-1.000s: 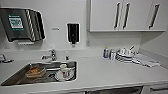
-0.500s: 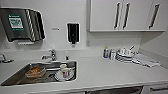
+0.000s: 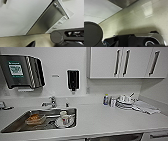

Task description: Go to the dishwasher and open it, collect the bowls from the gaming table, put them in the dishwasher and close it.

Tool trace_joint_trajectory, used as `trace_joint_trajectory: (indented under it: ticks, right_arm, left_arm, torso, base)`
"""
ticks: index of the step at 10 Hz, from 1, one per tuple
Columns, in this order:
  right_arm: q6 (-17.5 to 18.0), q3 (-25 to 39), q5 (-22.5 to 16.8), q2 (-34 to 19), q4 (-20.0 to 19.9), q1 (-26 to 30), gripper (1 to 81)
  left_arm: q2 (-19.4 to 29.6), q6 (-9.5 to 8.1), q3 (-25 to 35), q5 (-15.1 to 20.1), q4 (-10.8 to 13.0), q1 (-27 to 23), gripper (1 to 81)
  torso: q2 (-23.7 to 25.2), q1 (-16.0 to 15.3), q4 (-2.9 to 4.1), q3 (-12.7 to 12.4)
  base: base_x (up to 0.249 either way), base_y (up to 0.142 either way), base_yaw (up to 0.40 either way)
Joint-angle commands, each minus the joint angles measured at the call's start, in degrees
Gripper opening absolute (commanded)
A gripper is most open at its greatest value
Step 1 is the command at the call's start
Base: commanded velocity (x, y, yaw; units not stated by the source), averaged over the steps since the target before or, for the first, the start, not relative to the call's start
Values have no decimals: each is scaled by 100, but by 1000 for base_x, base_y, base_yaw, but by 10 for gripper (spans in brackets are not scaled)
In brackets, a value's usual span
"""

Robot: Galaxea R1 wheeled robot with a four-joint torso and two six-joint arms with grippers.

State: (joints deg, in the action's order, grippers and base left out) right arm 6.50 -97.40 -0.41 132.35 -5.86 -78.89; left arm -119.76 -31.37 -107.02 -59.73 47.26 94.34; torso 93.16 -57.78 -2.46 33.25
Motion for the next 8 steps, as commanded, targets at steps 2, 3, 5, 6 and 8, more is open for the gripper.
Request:
trace_joint_trajectory:
  ticks: [2,3,5,6,8]
  right_arm:
    - [18,109,-257,-242,-99,438,811]
    - [18,100,-266,-233,-117,474,811]
    - [18,117,-266,-241,-117,500,811]
    - [18,117,-275,-242,-117,500,811]
    - [18,223,-284,-251,-117,588,811]
  left_arm:
    - [715,43,-144,-12,310,-359,811]
    - [820,17,-110,-21,310,-359,811]
    - [1145,17,128,-65,319,-359,811]
    - [1366,25,313,-117,319,-368,811]
    - [1525,96,867,-38,336,-411,811]
  torso:
    - [0,0,0,0]
    - [0,0,0,0]
    - [0,0,0,0]
    - [0,0,0,0]
    - [0,0,0,0]
  base:
    - [0,0,0]
    - [0,0,0]
    - [0,0,0]
    - [0,0,0]
    - [0,0,0]
